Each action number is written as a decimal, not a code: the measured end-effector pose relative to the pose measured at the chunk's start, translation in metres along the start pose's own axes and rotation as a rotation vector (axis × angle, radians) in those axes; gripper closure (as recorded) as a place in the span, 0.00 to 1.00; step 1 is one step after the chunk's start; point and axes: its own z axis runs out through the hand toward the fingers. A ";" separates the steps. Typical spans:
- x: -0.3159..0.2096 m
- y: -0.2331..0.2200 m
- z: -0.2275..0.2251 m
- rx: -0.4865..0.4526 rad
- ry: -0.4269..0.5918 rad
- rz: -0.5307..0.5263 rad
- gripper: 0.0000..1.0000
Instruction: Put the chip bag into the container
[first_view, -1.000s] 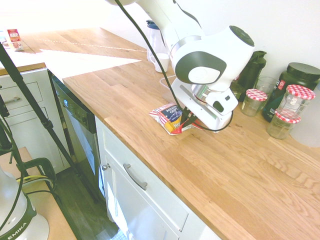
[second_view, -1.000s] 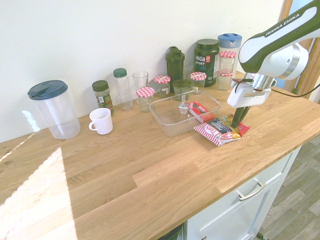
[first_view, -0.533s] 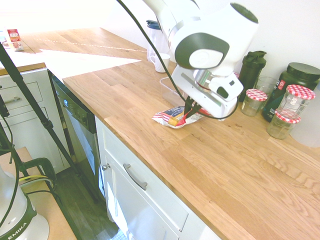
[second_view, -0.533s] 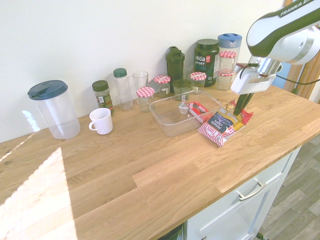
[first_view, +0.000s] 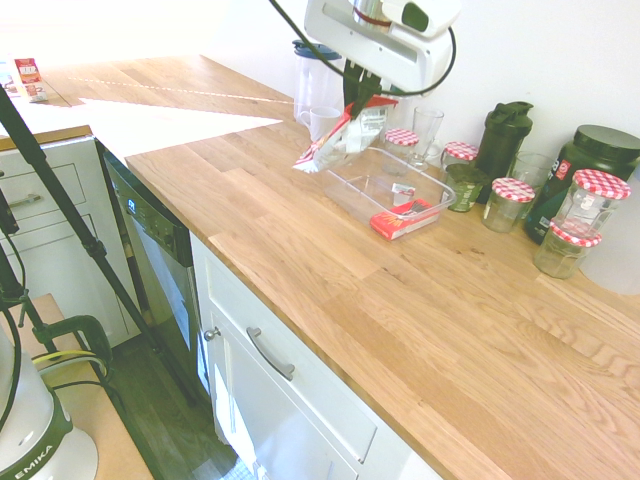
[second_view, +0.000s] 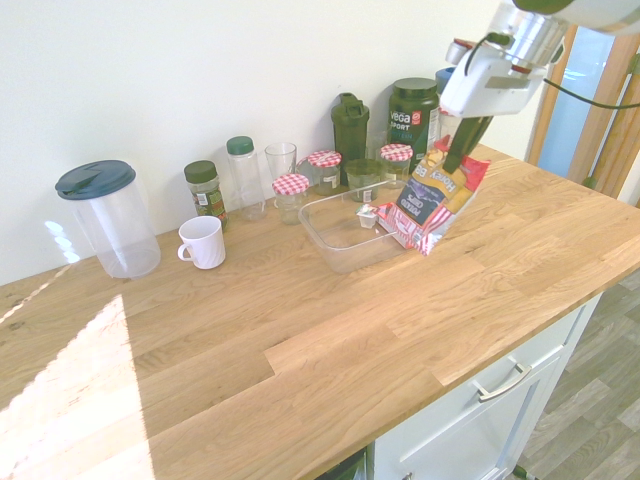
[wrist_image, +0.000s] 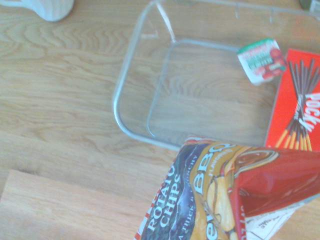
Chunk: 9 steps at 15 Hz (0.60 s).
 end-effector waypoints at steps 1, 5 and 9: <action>0.007 -0.011 -0.002 -0.001 0.004 -0.002 1.00; 0.057 -0.031 0.026 -0.041 -0.017 0.019 1.00; 0.094 -0.058 0.063 -0.074 -0.039 0.036 1.00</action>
